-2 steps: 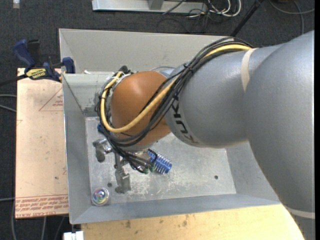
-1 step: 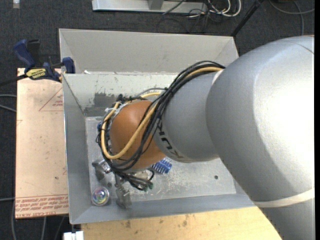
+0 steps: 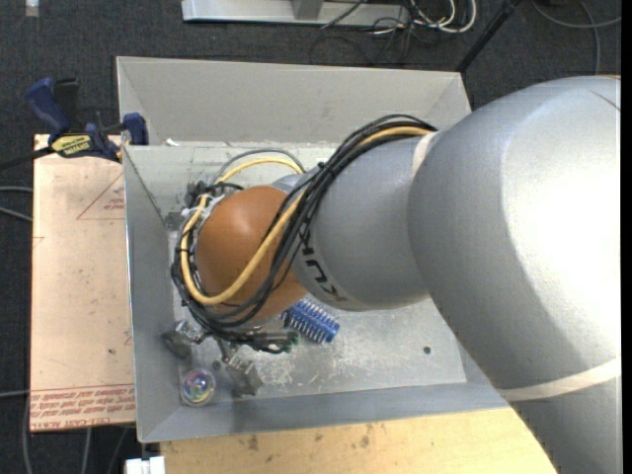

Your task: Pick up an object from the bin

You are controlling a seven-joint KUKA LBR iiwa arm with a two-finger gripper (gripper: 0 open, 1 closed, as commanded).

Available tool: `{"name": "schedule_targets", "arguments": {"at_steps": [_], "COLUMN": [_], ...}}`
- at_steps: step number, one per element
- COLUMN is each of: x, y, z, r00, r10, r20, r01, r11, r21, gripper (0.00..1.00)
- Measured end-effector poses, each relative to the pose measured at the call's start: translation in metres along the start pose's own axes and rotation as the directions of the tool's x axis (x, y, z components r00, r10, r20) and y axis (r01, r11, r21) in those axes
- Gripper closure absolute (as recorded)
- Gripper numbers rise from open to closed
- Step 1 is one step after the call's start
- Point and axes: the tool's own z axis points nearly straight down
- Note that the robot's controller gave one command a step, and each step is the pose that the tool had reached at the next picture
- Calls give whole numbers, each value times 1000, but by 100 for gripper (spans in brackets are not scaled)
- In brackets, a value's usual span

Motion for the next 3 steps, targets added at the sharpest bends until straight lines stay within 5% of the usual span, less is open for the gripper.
{"name": "schedule_targets", "arguments": {"at_steps": [1, 2, 3], "x": [8, 5, 17], "y": [8, 13, 5], "z": [0, 0, -152], "r00": [998, 998, 1000], "r10": [-62, -67, -6], "r20": [-3, 5, 14], "r01": [62, 67, 6], "r11": [998, 998, 1000], "r21": [0, -5, 0], "gripper": [0, 100, 100]}}
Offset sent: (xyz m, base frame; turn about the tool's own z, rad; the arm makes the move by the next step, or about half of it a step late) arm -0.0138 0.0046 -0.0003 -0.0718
